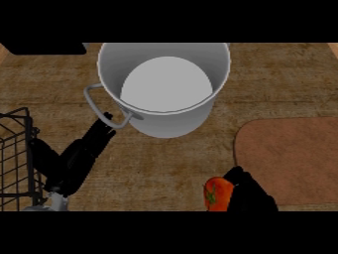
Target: Pick the tomato from the cutting board and place it in the pot
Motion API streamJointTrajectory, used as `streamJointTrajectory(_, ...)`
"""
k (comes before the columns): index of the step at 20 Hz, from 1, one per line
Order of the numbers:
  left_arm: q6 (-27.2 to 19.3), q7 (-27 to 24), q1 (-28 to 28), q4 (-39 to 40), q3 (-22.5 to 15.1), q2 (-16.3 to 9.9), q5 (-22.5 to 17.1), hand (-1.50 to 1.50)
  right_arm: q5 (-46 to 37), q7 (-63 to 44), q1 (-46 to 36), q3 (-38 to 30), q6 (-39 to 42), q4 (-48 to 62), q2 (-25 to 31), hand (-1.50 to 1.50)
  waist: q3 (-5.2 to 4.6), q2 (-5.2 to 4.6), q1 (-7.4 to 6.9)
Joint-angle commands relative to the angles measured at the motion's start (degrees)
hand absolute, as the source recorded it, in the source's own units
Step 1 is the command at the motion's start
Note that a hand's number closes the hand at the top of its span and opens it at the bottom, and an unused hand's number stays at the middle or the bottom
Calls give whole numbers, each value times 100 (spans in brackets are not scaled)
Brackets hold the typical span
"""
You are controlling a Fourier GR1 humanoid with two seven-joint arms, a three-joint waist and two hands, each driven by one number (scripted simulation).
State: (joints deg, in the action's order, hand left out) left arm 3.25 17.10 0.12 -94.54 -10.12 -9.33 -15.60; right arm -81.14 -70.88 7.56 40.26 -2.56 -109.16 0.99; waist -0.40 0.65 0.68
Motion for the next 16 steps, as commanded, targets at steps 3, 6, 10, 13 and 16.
streamJointTrajectory(3, 15, 32, 2, -133, 60, -28, -58, 0, -1184, -1432, -455, 530, 421, -786, -94, 150, 2, 31, 4)
streamJointTrajectory(6, 32, 55, -79, 38, 29, 15, -54, 0, -1541, -1433, -978, 651, 815, -1111, -95, 150, -8, 0, -15)
streamJointTrajectory(10, 104, 34, -84, -19, 12, -15, -62, 0, -1649, -1433, -1606, 712, 1054, -1448, -95, 150, -5, -26, -142)
streamJointTrajectory(13, 29, -74, -51, 35, -132, 98, 99, 0, -1541, -1433, -1893, 623, 1000, -1364, -95, 150, 0, -47, -198)
streamJointTrajectory(16, 141, -52, -89, 20, -36, 26, -30, 0, -1265, -1434, -2395, 202, 1191, -1473, -95, 150, 0, -72, -285)
